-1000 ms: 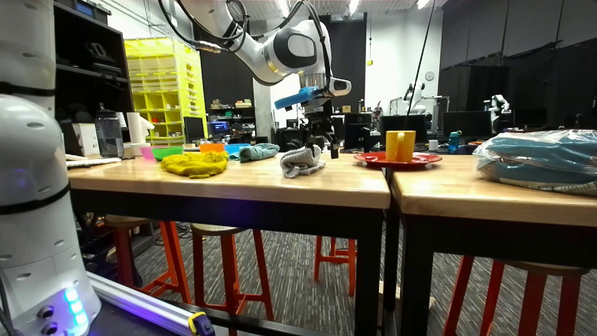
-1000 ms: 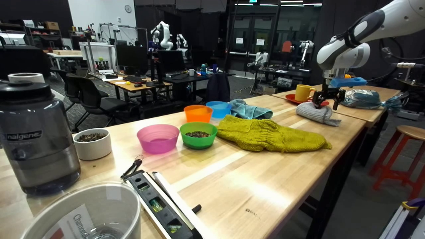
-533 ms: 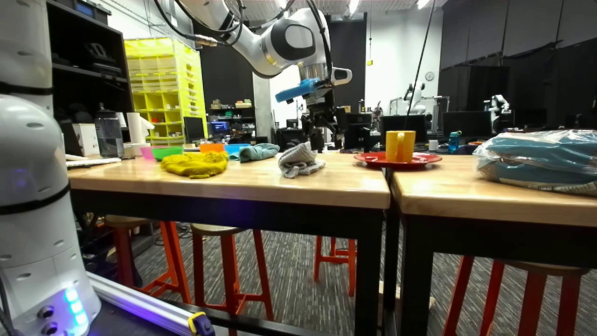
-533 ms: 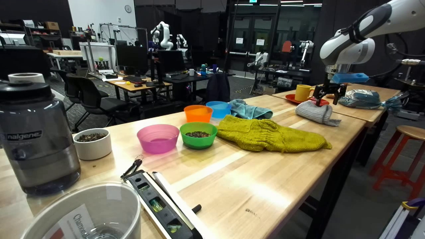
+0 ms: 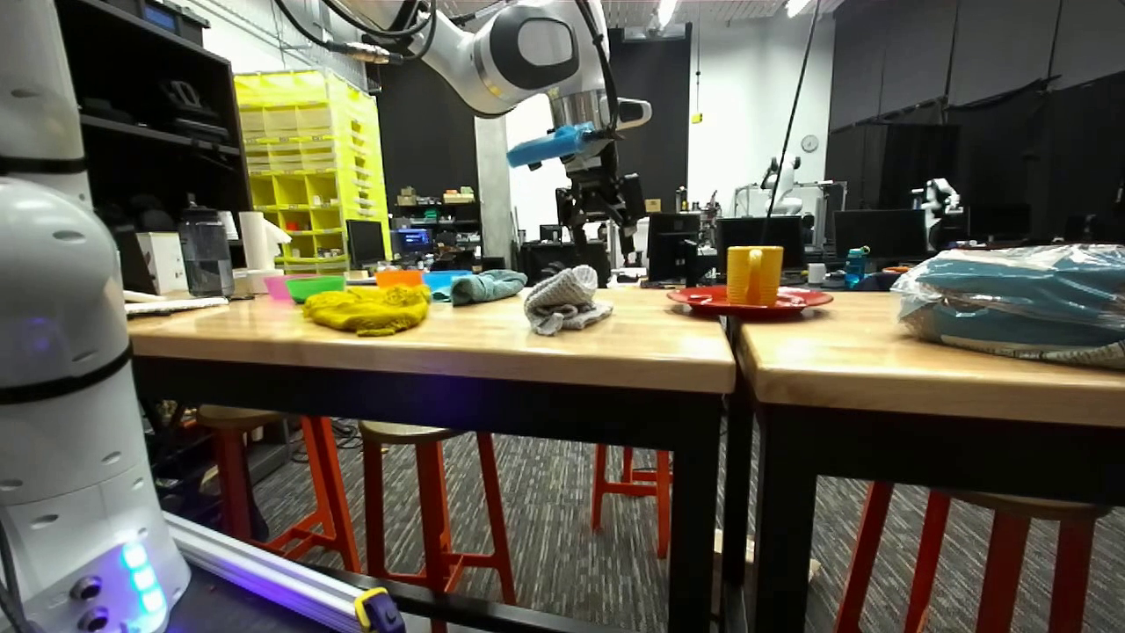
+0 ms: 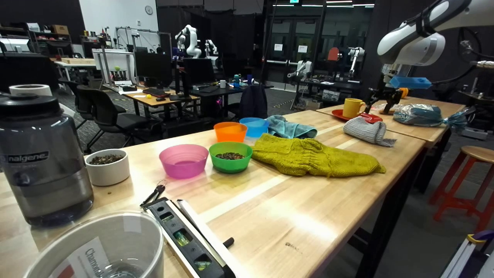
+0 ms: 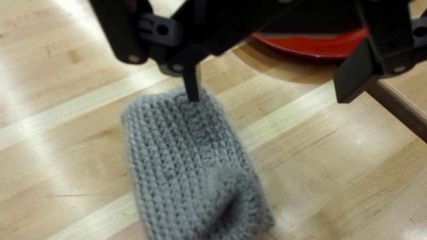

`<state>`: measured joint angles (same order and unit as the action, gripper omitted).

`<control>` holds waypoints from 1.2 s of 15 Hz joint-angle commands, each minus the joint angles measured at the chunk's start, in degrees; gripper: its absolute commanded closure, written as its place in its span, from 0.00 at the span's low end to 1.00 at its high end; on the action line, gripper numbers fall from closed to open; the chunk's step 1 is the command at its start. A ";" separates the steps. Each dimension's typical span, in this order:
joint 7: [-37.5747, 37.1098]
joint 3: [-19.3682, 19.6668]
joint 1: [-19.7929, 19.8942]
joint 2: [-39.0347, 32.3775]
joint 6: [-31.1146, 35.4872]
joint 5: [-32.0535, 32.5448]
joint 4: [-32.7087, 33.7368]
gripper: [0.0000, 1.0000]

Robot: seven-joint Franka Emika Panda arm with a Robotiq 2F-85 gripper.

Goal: Fold the grey cloth twice.

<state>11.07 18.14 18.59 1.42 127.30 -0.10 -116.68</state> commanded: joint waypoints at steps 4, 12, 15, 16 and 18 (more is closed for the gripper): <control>-3.97 -1.70 -2.25 7.33 0.33 -1.68 -5.78 0.00; -30.24 -4.76 -1.75 10.23 0.13 3.60 -11.11 0.00; -37.68 -5.66 -1.95 9.28 -1.30 3.72 -10.43 0.00; -40.10 -5.98 -1.97 8.84 -1.25 3.70 -10.20 0.00; -44.11 -6.55 -1.89 8.03 -1.15 4.42 -9.77 0.00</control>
<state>-26.92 12.72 16.34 9.31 127.00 2.94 -126.55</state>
